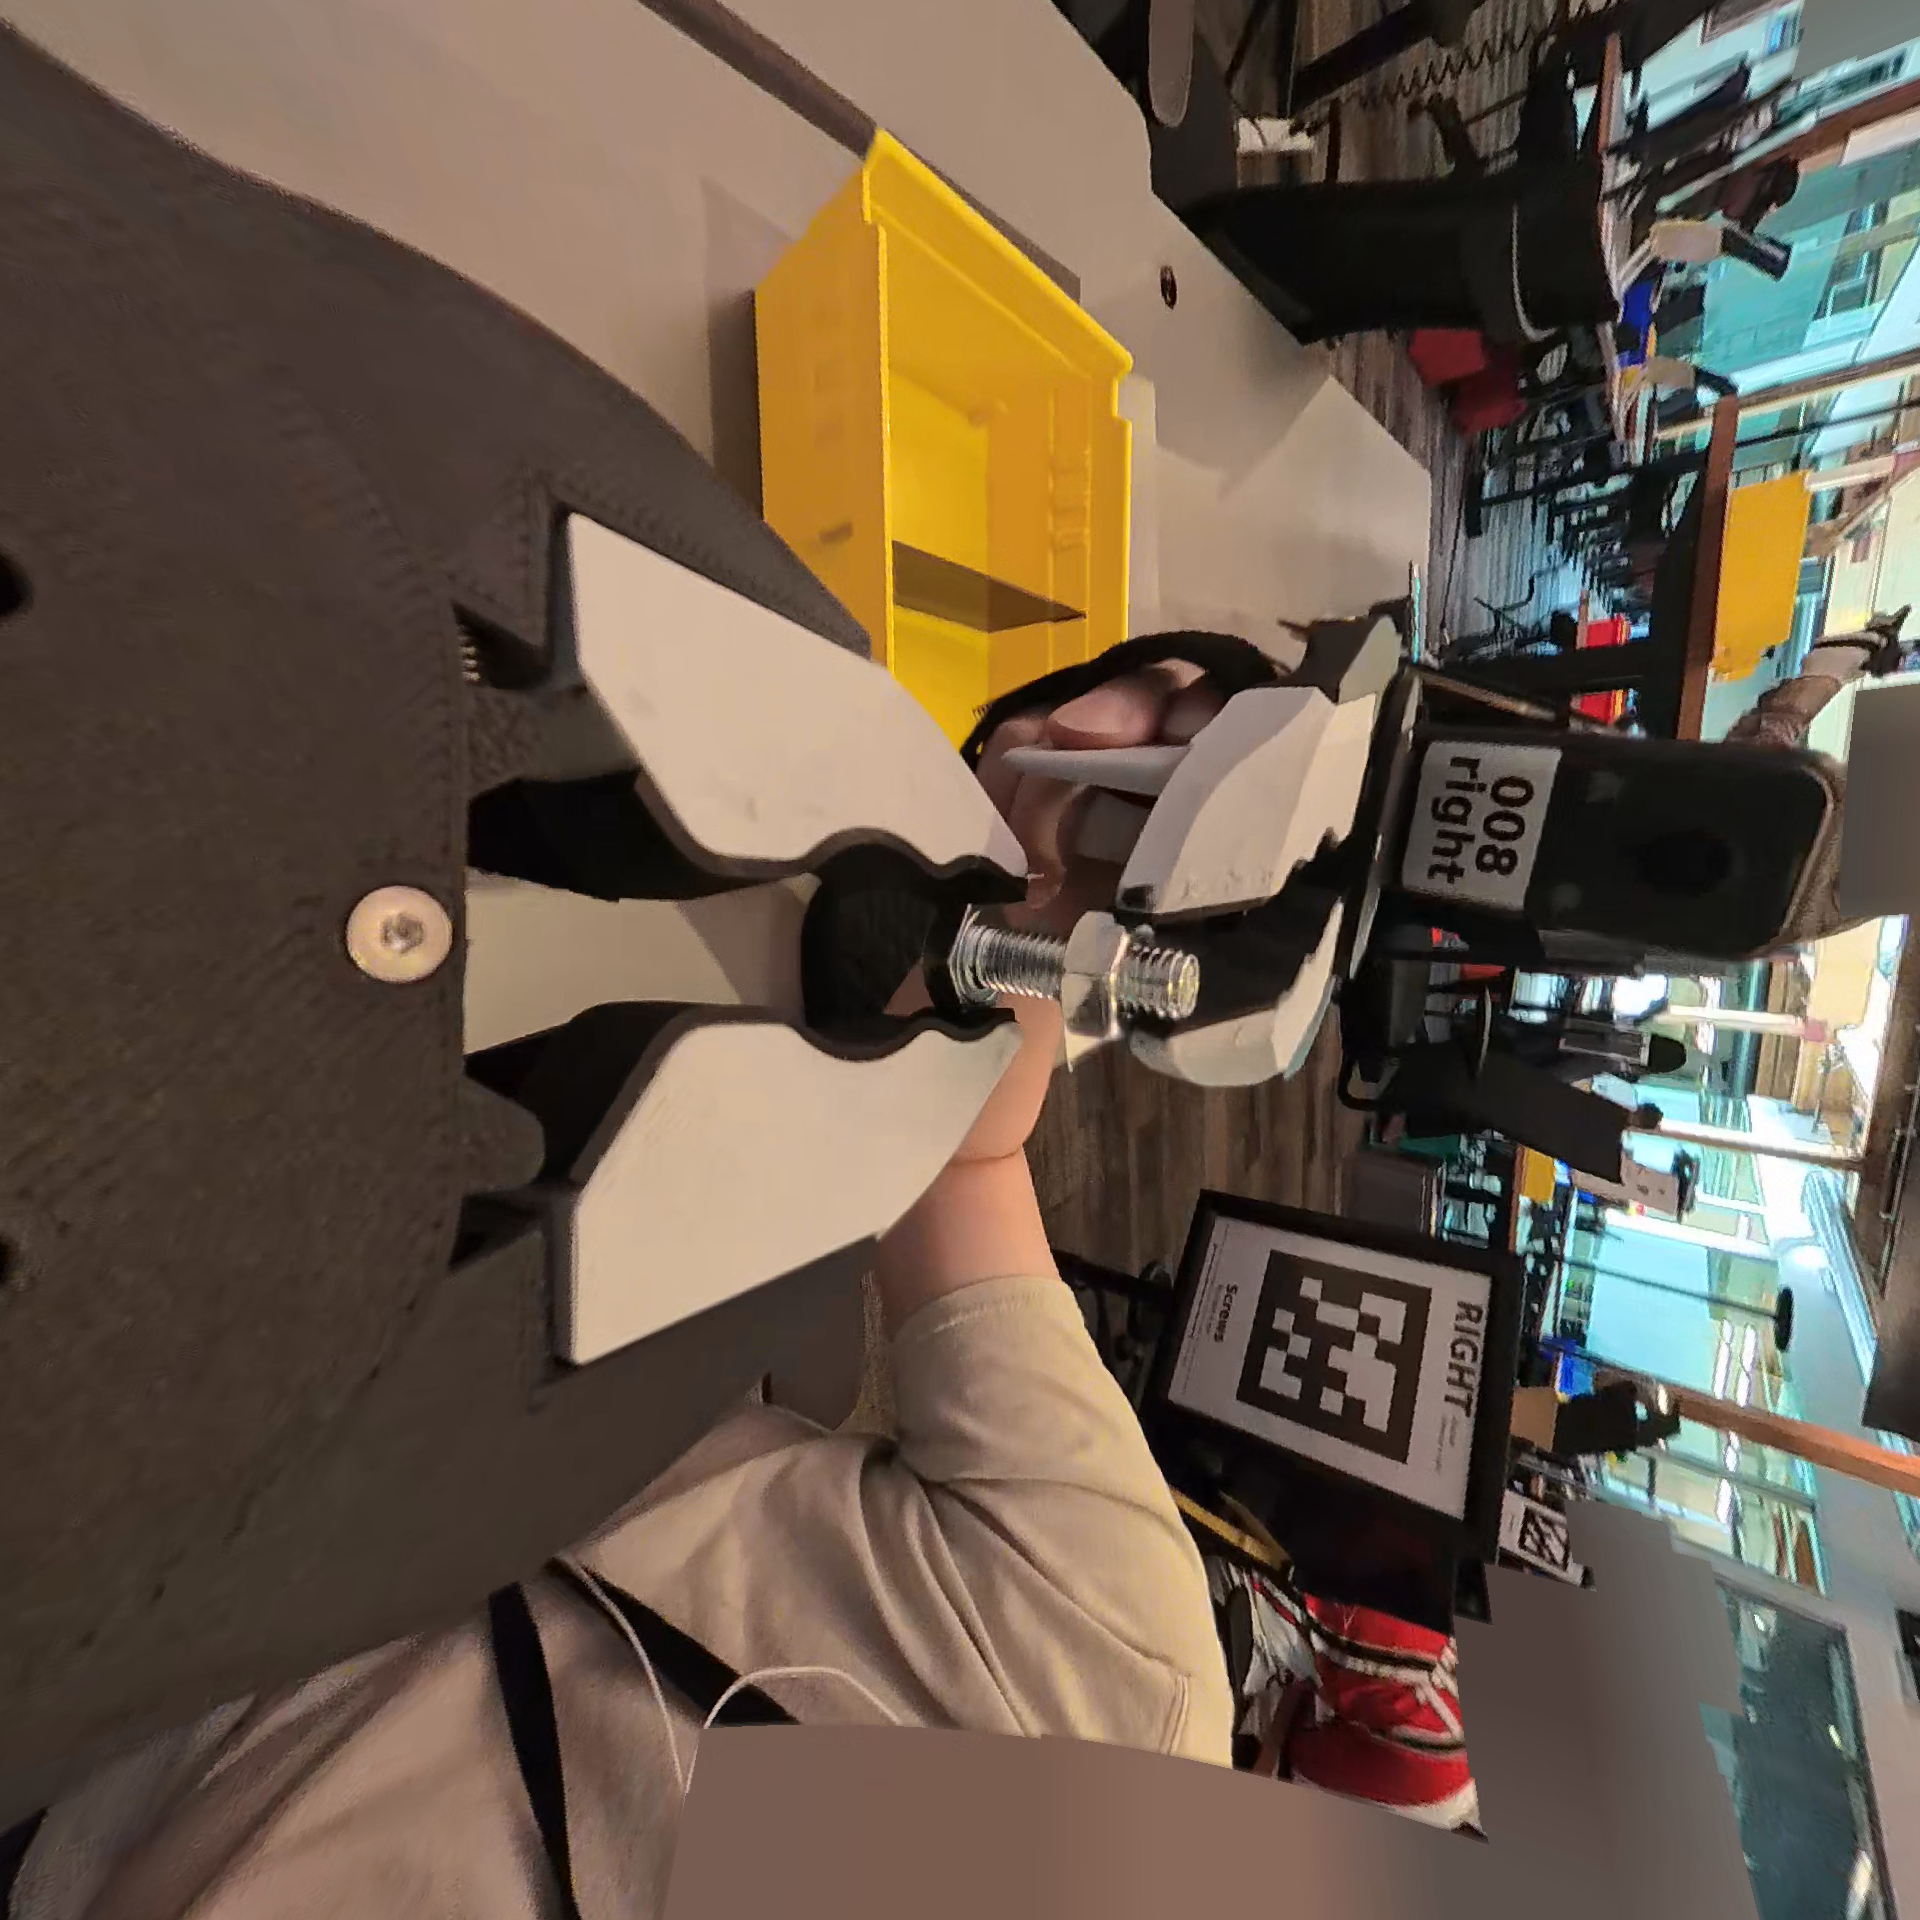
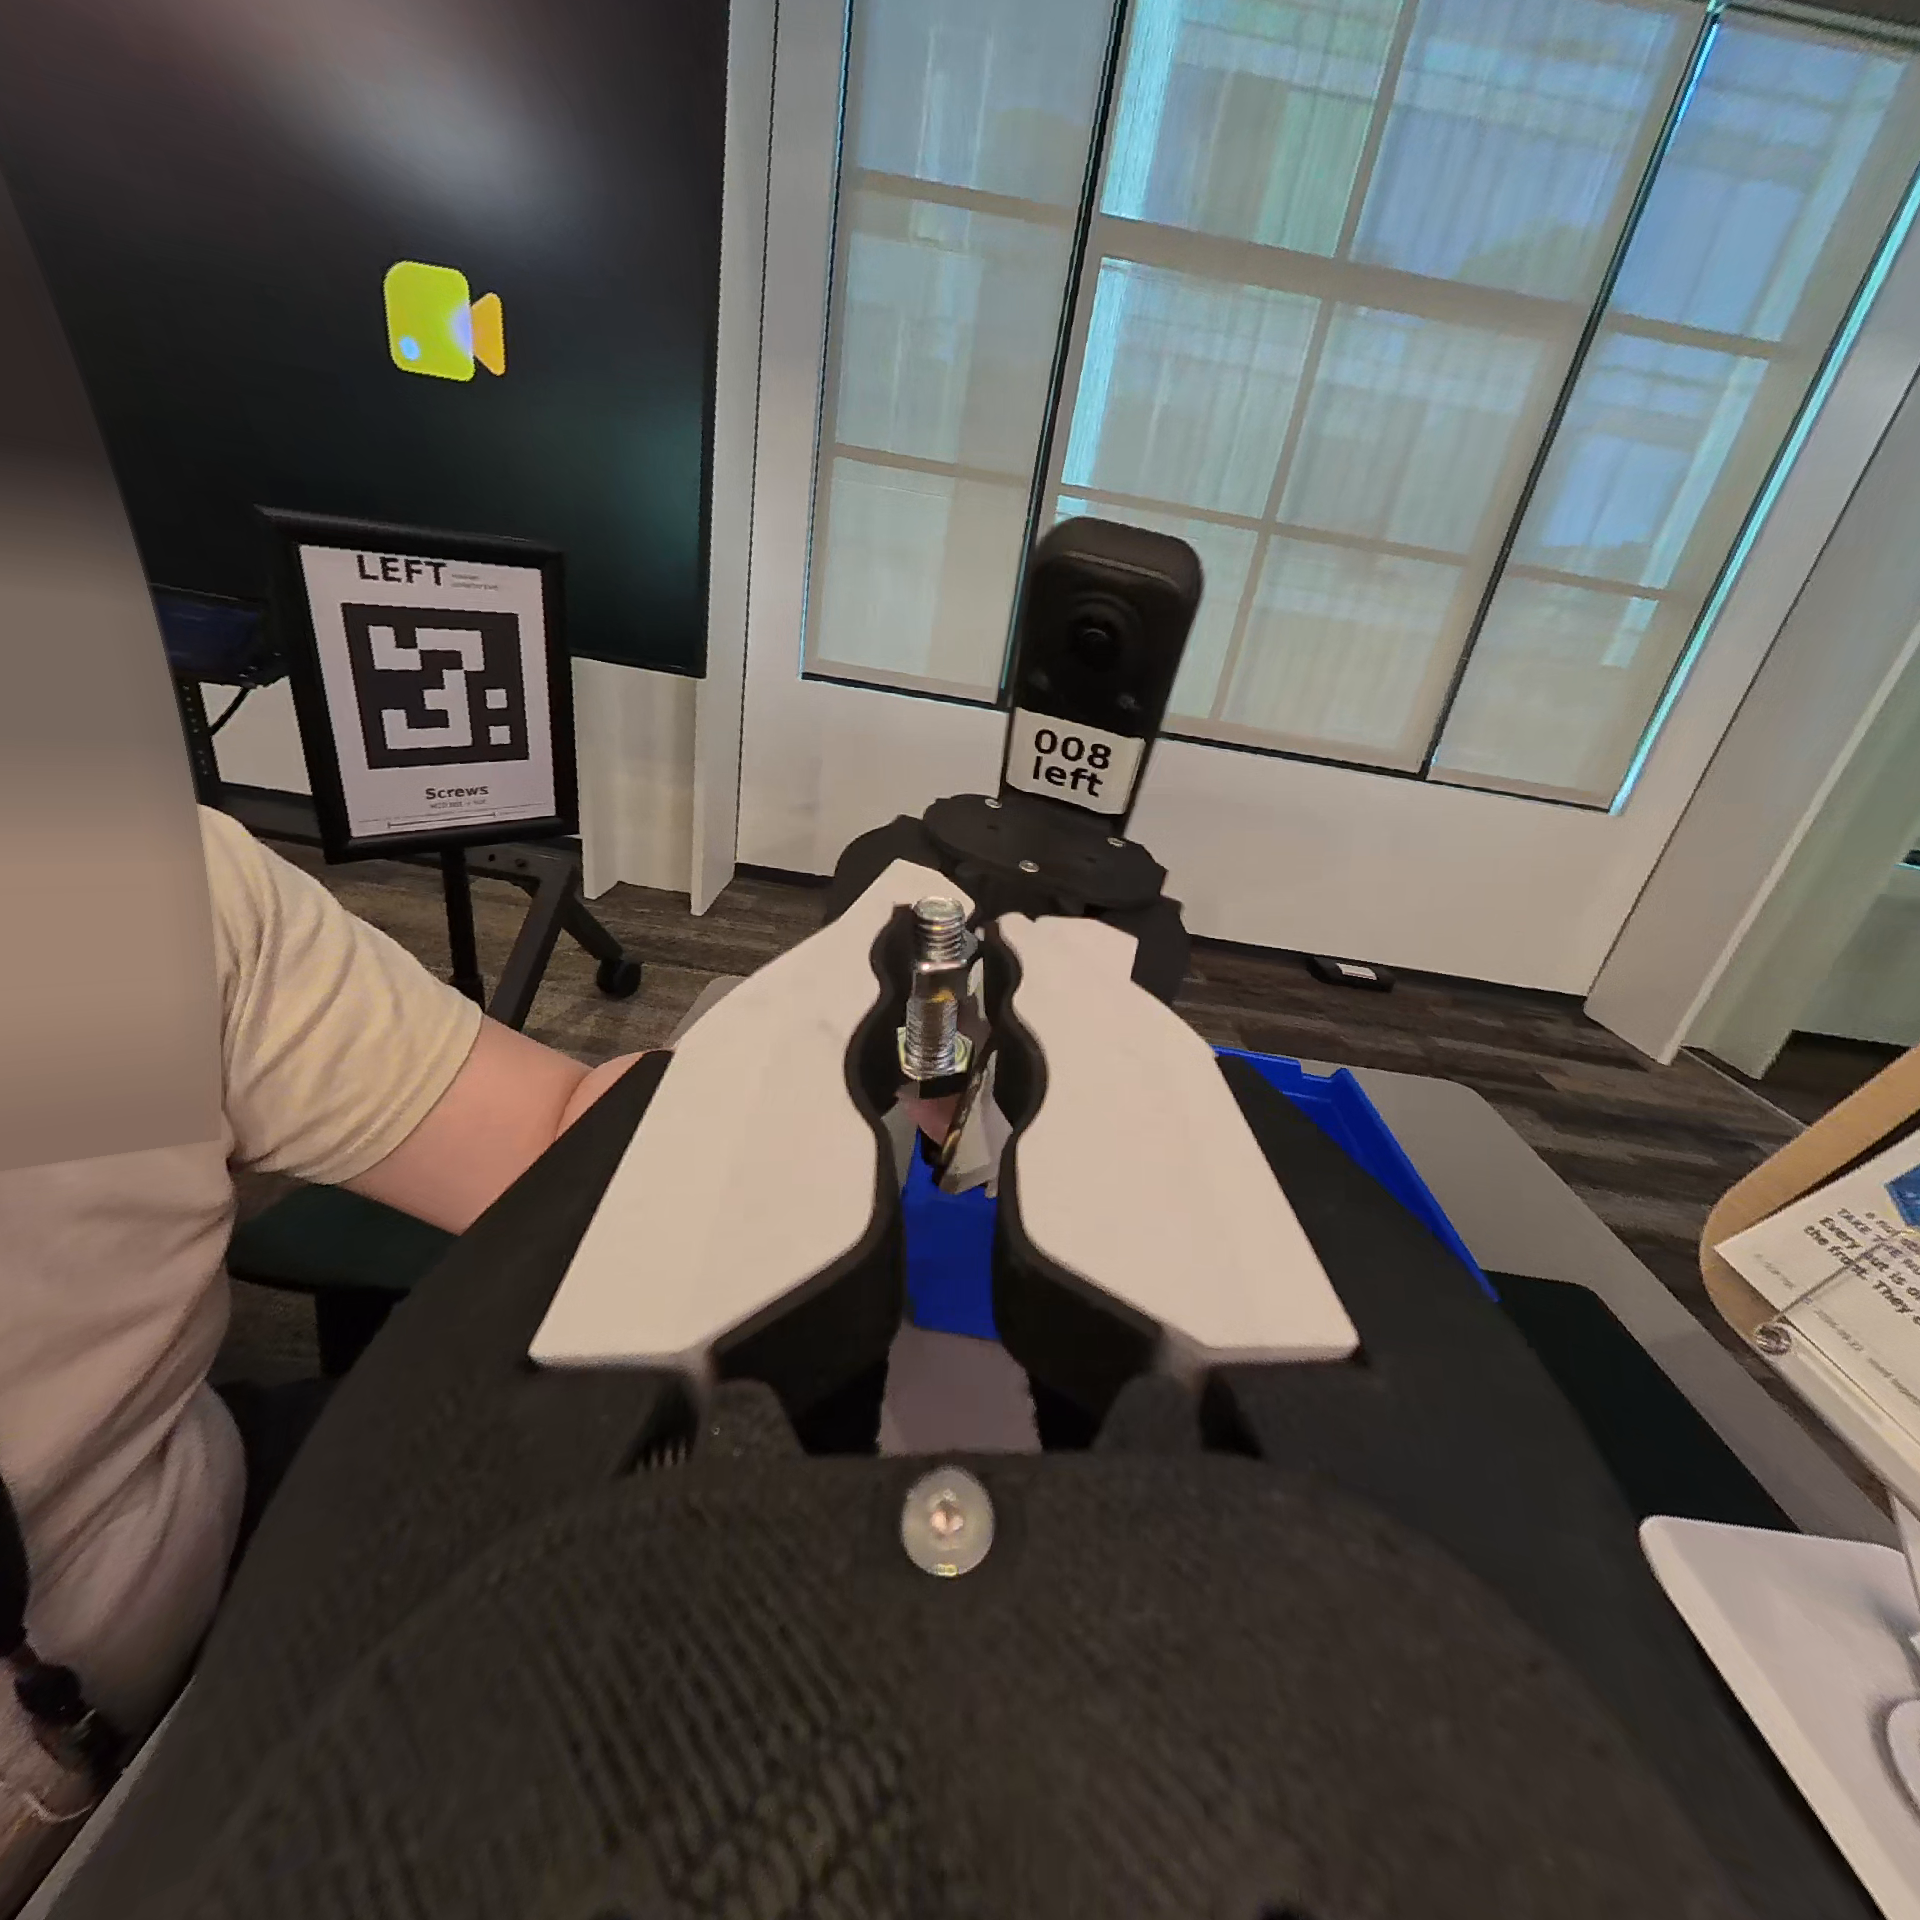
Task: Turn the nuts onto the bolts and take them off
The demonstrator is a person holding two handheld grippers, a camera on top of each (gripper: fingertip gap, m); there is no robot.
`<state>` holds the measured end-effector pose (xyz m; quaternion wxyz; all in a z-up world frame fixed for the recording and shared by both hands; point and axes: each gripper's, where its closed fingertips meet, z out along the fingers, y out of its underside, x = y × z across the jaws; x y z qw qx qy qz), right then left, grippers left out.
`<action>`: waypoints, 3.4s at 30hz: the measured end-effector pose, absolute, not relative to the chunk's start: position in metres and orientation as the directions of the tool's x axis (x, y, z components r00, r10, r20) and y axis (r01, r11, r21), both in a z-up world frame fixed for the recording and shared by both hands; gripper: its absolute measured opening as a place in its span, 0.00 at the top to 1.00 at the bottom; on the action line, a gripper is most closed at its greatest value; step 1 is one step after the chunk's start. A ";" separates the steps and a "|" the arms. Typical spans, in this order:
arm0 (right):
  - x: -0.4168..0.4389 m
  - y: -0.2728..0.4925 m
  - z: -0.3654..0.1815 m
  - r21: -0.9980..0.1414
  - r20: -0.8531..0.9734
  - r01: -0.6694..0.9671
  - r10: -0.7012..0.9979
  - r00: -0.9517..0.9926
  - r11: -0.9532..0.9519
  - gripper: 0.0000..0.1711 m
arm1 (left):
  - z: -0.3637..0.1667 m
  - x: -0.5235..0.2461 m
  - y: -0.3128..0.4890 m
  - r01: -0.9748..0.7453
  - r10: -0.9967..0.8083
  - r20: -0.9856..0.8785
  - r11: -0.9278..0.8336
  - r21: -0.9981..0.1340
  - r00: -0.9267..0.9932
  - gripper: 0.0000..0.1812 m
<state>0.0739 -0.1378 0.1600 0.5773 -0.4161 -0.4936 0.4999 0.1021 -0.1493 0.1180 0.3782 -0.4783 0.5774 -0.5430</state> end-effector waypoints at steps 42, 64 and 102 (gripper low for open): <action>0.071 -0.140 0.154 -0.975 0.200 -0.089 0.979 0.050 0.203 0.80 | 0.126 0.099 -0.151 -0.102 -0.954 0.081 -0.053 -0.993 -0.288 0.90; 0.078 -0.138 0.161 -0.979 0.143 -0.143 0.989 0.037 0.147 0.69 | 0.125 0.102 -0.157 -0.107 -0.949 0.068 -0.036 -0.994 -0.309 0.90; 0.083 -0.160 0.177 -0.959 0.249 -0.116 0.964 0.091 0.259 0.75 | 0.127 0.109 -0.175 -0.121 -0.931 0.062 -0.019 -0.992 -0.359 0.90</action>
